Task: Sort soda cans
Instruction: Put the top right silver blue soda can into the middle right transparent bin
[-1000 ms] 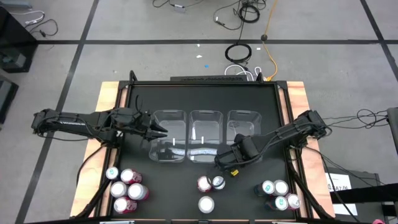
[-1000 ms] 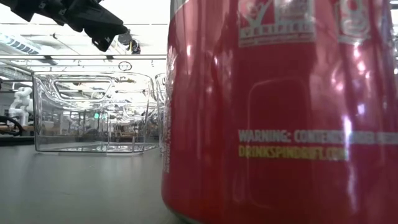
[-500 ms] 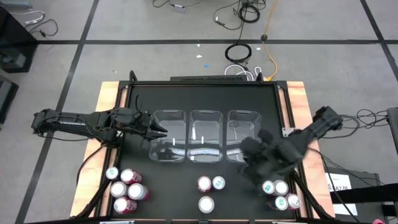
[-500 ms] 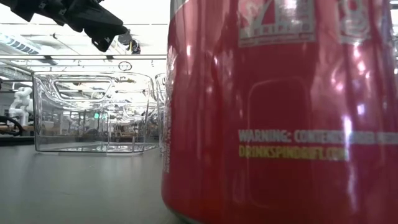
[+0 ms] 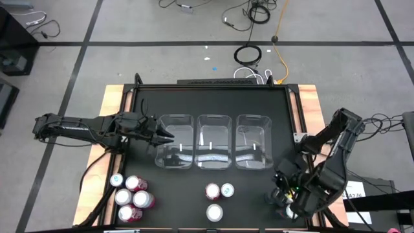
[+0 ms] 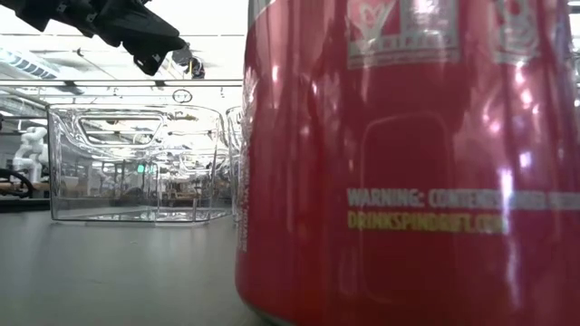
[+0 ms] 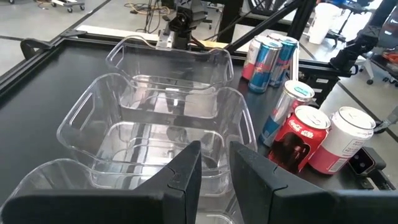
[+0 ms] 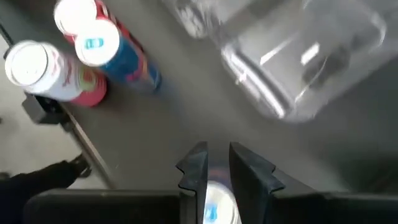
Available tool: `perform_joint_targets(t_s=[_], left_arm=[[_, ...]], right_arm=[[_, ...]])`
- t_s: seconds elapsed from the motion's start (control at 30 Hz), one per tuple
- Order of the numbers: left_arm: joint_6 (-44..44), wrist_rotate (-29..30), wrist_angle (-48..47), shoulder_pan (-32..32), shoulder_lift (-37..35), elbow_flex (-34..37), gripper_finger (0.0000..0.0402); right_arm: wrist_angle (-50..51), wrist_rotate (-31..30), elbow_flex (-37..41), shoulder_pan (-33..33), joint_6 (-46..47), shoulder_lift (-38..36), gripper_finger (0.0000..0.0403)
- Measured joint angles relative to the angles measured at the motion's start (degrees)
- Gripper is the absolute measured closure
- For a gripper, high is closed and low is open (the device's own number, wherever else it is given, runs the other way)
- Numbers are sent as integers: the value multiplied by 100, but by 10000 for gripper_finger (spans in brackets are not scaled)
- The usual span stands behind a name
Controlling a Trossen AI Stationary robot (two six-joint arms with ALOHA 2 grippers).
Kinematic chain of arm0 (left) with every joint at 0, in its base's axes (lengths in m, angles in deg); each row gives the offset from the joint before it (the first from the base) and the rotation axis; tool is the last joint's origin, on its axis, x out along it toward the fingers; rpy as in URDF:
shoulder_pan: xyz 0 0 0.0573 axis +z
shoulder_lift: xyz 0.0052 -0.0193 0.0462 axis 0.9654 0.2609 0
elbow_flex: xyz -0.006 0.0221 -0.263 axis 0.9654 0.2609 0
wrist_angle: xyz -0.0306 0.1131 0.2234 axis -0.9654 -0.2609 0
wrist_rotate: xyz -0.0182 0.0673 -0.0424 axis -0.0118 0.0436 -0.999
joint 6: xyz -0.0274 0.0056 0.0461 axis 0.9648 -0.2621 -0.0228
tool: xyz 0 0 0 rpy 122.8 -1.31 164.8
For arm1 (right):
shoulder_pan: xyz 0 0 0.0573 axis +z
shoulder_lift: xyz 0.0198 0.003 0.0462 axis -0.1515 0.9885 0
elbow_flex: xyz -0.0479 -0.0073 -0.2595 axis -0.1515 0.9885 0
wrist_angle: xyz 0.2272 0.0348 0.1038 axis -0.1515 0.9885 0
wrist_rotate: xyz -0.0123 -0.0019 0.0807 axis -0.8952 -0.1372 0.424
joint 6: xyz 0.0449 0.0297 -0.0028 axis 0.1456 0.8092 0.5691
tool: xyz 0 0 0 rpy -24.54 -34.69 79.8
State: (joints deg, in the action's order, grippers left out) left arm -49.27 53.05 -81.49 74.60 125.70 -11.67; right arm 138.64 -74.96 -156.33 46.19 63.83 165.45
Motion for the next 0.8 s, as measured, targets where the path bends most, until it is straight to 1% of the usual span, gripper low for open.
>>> perform_joint_targets(t_s=[0.1,0.17,0.4,0.63,0.73,0.8], left_arm=[[2,0,0,1,0,0,308],[2,0,-2,1,0,0,308],[2,0,-4,1,8,0,308],[-2,0,-28,1,15,0,308],[-2,0,-27,1,15,0,308],[-3,0,-28,1,16,0,308]], right_arm=[[38,840,0,86,573,0,338],[32,1206,0,124,748,0,325],[25,1220,0,159,775,0,243],[-65,1228,0,159,1246,7,155],[-125,1227,0,120,1107,101,118],[-126,1223,2,82,762,217,97]])
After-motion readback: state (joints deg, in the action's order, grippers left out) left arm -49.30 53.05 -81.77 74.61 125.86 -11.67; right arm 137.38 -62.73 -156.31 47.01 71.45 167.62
